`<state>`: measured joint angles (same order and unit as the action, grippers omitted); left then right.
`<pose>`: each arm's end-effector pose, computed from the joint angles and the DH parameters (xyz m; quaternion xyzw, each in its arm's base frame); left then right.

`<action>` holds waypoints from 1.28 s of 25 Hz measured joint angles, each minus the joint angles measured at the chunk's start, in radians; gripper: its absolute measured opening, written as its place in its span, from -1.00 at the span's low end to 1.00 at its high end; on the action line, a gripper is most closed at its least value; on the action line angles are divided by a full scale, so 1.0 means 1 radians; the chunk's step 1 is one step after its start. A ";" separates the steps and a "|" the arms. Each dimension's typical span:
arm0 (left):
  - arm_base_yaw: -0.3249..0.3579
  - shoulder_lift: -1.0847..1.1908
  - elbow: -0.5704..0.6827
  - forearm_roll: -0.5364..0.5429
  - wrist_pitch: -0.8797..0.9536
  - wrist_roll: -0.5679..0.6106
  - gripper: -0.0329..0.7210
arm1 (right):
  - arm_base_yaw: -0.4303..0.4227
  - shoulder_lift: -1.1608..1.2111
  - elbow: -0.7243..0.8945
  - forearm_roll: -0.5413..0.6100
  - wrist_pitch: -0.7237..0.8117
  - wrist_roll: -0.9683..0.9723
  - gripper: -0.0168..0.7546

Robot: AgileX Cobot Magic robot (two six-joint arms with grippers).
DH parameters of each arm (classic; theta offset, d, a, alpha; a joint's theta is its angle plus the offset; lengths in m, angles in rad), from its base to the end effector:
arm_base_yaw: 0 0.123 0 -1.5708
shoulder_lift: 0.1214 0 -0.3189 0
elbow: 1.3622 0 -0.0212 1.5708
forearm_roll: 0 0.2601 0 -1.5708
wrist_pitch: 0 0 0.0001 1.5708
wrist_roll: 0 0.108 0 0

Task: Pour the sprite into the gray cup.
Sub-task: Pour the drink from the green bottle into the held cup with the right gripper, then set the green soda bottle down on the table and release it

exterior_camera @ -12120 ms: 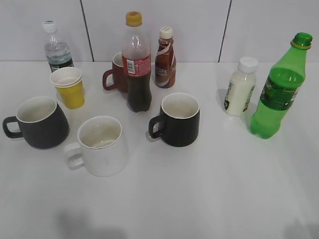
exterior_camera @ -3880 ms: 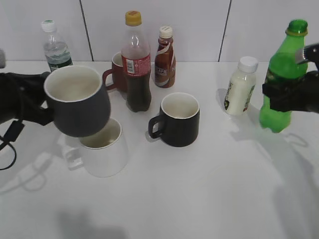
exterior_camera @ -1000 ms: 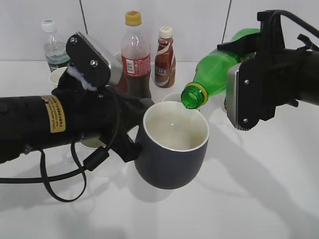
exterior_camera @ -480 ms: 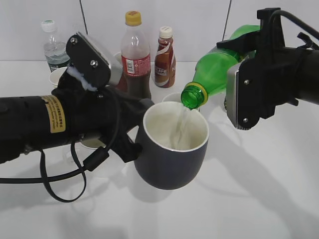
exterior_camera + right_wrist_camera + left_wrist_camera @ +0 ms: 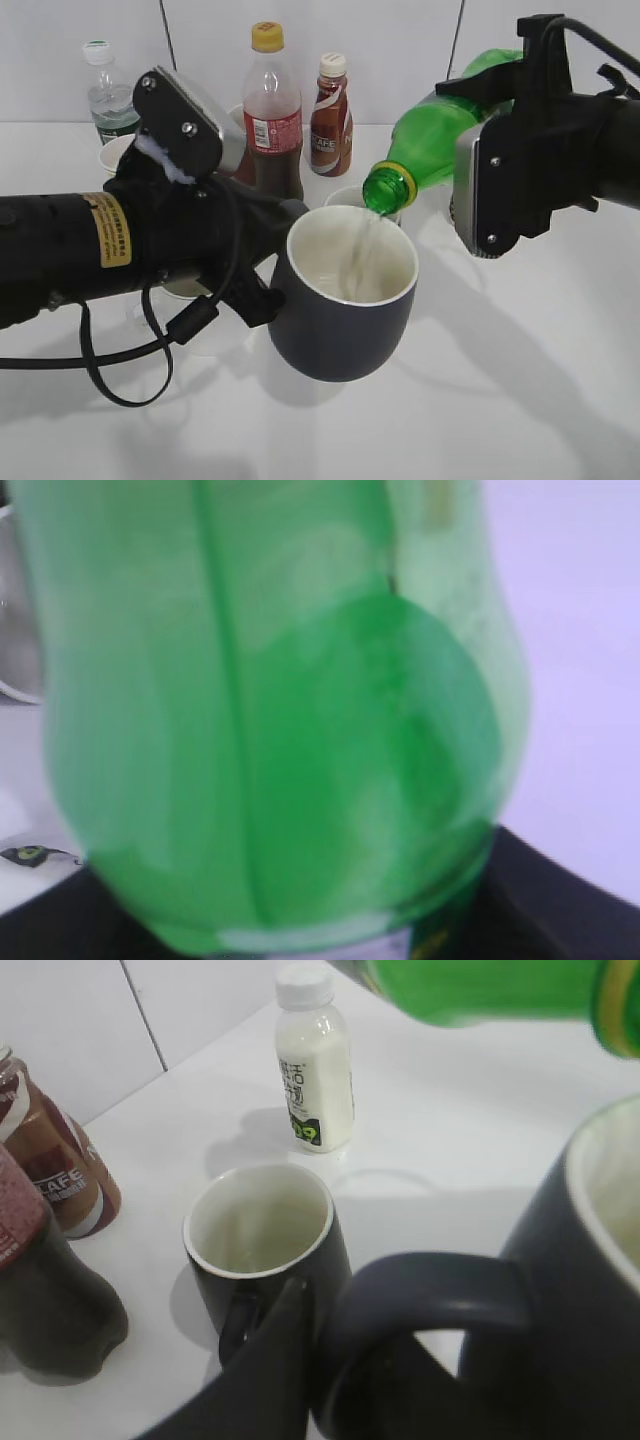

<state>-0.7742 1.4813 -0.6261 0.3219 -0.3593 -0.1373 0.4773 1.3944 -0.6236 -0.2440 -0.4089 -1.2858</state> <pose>0.2131 -0.2251 0.2319 0.4068 0.7347 -0.2068 0.5020 0.2623 0.1473 0.2632 -0.6859 0.4120 -0.2622 0.5395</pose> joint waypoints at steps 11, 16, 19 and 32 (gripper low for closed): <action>0.033 -0.005 0.000 -0.039 -0.118 0.000 -0.72 | 0.000 -0.015 0.000 0.007 0.005 0.703 0.11; 0.150 -0.096 0.010 -0.209 -0.125 0.050 -0.72 | -0.032 -0.102 0.010 0.194 0.024 1.076 0.11; 0.279 -0.175 0.054 -0.322 -0.150 0.150 -0.73 | -0.101 -0.158 0.066 0.307 0.010 1.133 0.11; 0.735 0.119 0.190 -0.395 -0.538 0.220 -0.73 | -0.186 -0.039 0.296 0.428 -0.273 1.242 0.11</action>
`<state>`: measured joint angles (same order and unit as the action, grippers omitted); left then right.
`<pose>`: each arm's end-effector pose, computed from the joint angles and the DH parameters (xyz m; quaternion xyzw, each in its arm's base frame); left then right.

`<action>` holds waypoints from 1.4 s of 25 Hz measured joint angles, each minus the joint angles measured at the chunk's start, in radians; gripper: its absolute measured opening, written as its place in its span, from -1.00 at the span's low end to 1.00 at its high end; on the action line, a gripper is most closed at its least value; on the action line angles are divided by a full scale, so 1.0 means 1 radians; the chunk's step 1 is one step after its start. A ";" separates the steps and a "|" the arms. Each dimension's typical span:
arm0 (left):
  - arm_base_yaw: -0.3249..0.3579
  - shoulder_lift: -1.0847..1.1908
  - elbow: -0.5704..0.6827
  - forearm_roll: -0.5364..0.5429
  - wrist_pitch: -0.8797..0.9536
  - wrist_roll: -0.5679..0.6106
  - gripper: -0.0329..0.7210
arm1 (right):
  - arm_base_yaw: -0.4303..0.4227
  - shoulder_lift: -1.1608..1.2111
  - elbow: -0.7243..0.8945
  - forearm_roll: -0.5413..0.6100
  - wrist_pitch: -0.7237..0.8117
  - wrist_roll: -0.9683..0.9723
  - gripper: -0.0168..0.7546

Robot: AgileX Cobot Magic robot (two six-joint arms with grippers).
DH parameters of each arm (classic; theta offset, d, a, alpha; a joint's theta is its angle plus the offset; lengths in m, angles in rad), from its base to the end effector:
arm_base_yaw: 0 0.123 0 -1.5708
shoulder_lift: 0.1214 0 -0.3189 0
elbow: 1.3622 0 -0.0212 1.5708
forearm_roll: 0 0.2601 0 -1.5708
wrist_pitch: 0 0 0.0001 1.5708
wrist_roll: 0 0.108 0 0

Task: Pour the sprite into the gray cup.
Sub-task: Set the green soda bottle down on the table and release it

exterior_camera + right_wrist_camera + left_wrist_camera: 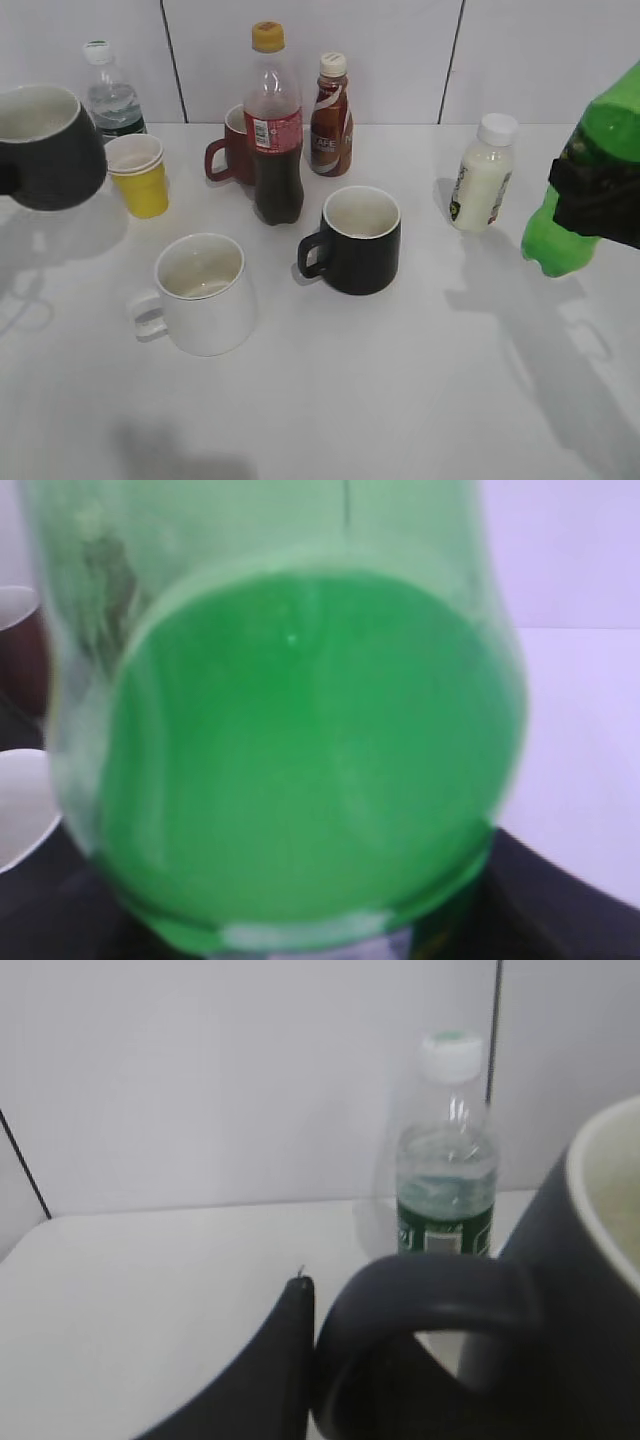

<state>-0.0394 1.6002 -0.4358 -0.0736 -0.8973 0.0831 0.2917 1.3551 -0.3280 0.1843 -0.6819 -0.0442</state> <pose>0.2959 -0.0055 0.1997 0.0110 0.7680 0.0214 0.6400 0.2373 0.0582 0.2146 -0.0412 0.7931 0.0727 0.6033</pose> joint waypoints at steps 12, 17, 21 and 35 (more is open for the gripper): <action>0.001 0.343 -0.002 0.003 -0.151 0.000 -0.73 | 0.000 0.005 0.001 -0.139 -0.082 0.050 0.11; 0.001 0.401 -0.003 0.003 -0.179 -0.006 -0.73 | 0.000 0.005 0.001 -0.141 -0.082 0.056 0.11; 0.001 0.406 -0.003 0.004 -0.185 -0.007 -0.68 | 0.000 0.005 0.001 -0.144 -0.082 0.057 0.11; 0.001 0.371 0.091 0.003 -0.219 -0.007 -0.36 | 0.000 0.010 0.001 -0.104 -0.079 0.059 0.11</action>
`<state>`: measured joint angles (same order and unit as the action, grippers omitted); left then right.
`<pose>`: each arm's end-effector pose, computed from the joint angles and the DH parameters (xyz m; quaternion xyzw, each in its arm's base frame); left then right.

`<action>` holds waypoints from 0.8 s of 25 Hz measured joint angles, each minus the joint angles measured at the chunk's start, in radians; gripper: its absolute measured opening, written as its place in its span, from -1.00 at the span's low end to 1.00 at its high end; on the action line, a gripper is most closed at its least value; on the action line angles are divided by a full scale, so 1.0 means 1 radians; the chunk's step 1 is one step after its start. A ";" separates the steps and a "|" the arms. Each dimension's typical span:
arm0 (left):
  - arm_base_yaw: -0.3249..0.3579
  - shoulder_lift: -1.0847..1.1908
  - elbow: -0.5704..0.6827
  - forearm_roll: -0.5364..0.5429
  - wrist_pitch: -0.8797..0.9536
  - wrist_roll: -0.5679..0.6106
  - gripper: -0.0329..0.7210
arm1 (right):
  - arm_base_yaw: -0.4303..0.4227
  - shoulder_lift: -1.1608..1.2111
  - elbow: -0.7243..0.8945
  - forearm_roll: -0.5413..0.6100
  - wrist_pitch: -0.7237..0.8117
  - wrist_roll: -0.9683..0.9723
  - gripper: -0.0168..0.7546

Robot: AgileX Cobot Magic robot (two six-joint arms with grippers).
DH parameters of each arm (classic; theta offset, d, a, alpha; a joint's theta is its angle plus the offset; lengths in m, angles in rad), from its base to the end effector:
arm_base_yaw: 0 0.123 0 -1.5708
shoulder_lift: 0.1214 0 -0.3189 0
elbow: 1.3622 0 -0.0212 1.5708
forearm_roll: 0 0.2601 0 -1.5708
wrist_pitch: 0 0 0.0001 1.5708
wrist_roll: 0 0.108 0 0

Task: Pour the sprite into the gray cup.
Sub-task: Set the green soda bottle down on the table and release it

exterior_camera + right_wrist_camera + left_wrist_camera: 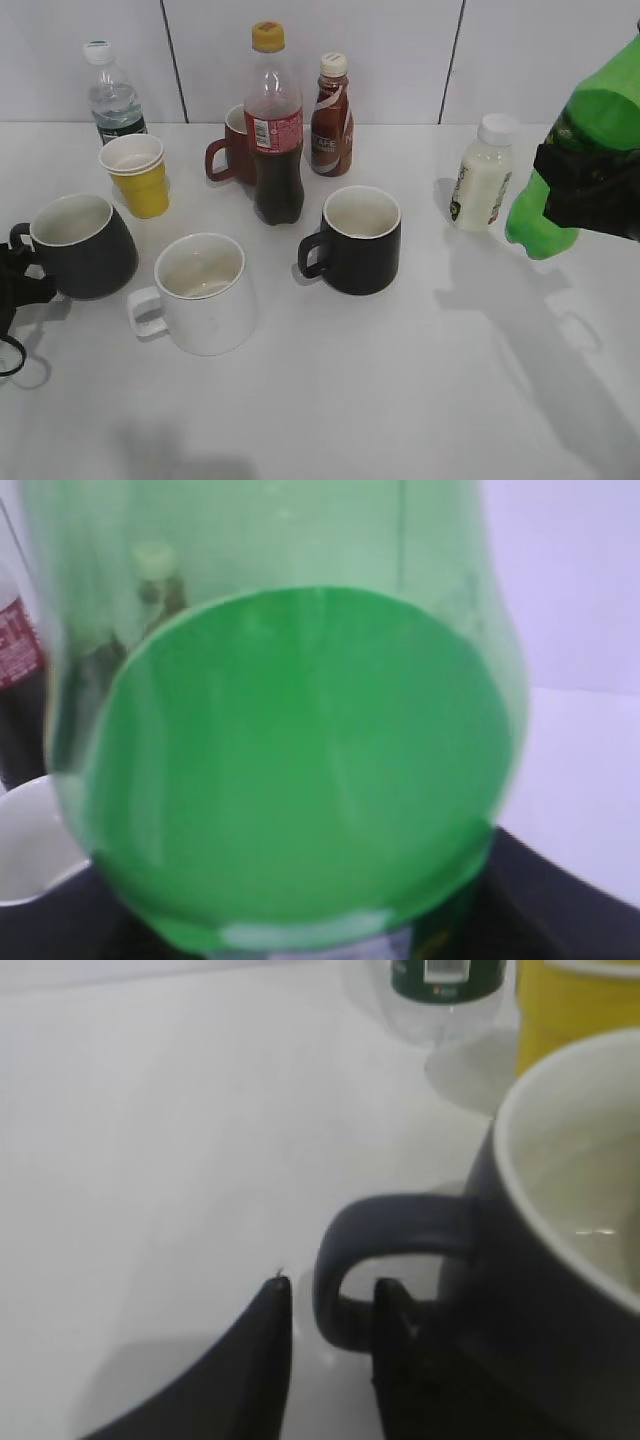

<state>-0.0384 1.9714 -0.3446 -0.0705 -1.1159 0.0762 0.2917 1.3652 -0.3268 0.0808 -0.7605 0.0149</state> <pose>0.2865 -0.0042 0.0956 0.0179 0.8398 0.0284 0.5418 0.2386 0.0654 0.2206 -0.0664 0.7688 0.0943 0.6290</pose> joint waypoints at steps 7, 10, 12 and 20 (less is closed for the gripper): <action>0.000 -0.115 0.050 0.001 0.042 0.000 -0.17 | 0.000 0.191 0.000 0.140 -0.139 -0.048 0.11; 0.000 -0.167 0.062 0.001 0.083 0.000 -0.17 | 0.000 0.313 0.000 0.144 -0.234 -0.048 0.11; 0.000 -0.198 0.066 0.001 0.109 0.000 -0.17 | 0.000 0.389 0.000 0.139 -0.289 -0.045 0.11; 0.000 -0.385 0.066 0.001 0.172 0.000 -0.17 | 0.000 0.440 0.043 0.094 -0.419 -0.030 0.56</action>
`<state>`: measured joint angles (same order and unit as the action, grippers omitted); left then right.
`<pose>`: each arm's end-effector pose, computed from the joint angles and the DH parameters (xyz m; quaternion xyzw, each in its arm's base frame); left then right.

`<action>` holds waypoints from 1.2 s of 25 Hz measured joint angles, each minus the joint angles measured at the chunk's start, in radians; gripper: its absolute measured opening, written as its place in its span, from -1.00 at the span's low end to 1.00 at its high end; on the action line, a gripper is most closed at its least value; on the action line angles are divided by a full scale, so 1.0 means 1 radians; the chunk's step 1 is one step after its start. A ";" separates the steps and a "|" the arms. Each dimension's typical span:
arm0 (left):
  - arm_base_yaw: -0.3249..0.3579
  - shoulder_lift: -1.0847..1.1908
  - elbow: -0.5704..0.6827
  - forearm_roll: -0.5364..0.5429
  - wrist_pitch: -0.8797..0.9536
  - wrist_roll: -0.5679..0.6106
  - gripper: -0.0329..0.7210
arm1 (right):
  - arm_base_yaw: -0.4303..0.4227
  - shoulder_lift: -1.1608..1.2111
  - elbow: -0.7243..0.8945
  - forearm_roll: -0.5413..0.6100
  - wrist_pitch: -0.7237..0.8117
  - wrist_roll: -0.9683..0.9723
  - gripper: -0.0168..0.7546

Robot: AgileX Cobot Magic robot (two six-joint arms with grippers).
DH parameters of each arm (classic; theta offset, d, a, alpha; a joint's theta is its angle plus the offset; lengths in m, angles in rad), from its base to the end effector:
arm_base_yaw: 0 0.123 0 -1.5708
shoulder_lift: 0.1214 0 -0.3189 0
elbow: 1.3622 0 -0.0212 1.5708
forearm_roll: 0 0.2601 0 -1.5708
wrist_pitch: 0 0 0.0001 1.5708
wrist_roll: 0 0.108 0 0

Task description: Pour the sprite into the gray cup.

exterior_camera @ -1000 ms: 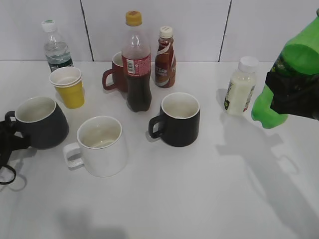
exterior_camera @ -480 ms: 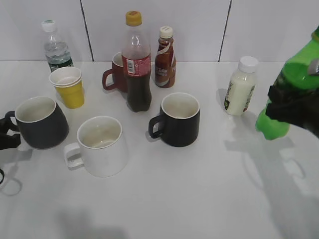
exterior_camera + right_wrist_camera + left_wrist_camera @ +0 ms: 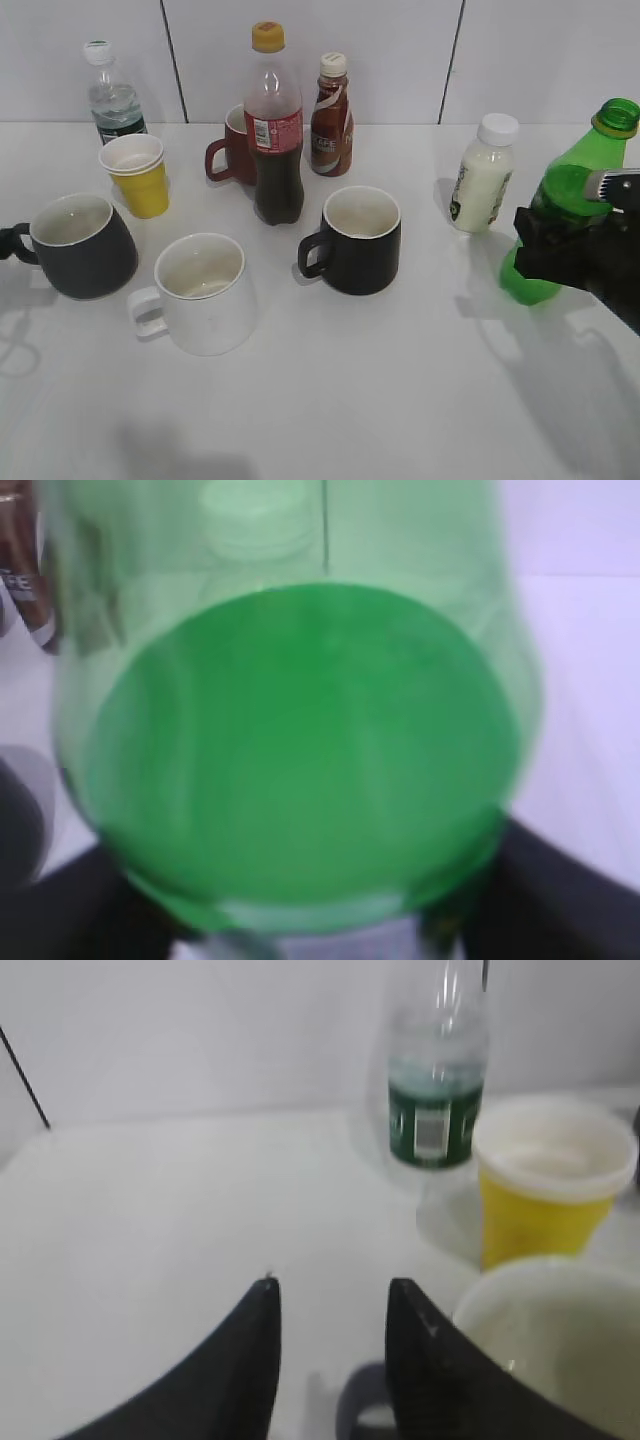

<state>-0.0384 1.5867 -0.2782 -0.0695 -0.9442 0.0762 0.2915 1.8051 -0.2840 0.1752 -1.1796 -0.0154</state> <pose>0.2563 -0.0038 0.1721 0.0125 0.7981 0.0216 0.6020 0.2641 0.0611 0.1397 -0.0455 0.7904 0.0407 0.6096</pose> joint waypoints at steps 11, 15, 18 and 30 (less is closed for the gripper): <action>0.000 -0.405 -0.148 0.000 0.564 0.000 -0.17 | 0.000 -0.433 -0.134 -0.004 0.368 -0.095 0.73; 0.000 -0.611 -0.328 0.010 1.079 0.000 -0.16 | 0.000 -0.738 -0.318 0.003 0.948 -0.124 0.72; 0.000 -0.774 -0.382 0.009 1.349 0.000 -0.14 | 0.000 -0.919 -0.419 -0.004 1.319 -0.125 0.66; 0.004 -1.384 -0.372 0.122 2.019 -0.086 -0.13 | 0.000 -1.456 -0.305 -0.165 2.287 0.035 0.57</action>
<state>-0.0342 0.2025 -0.6499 0.0520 1.0749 -0.0101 0.2915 0.3493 -0.5890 0.0101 1.1072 0.0194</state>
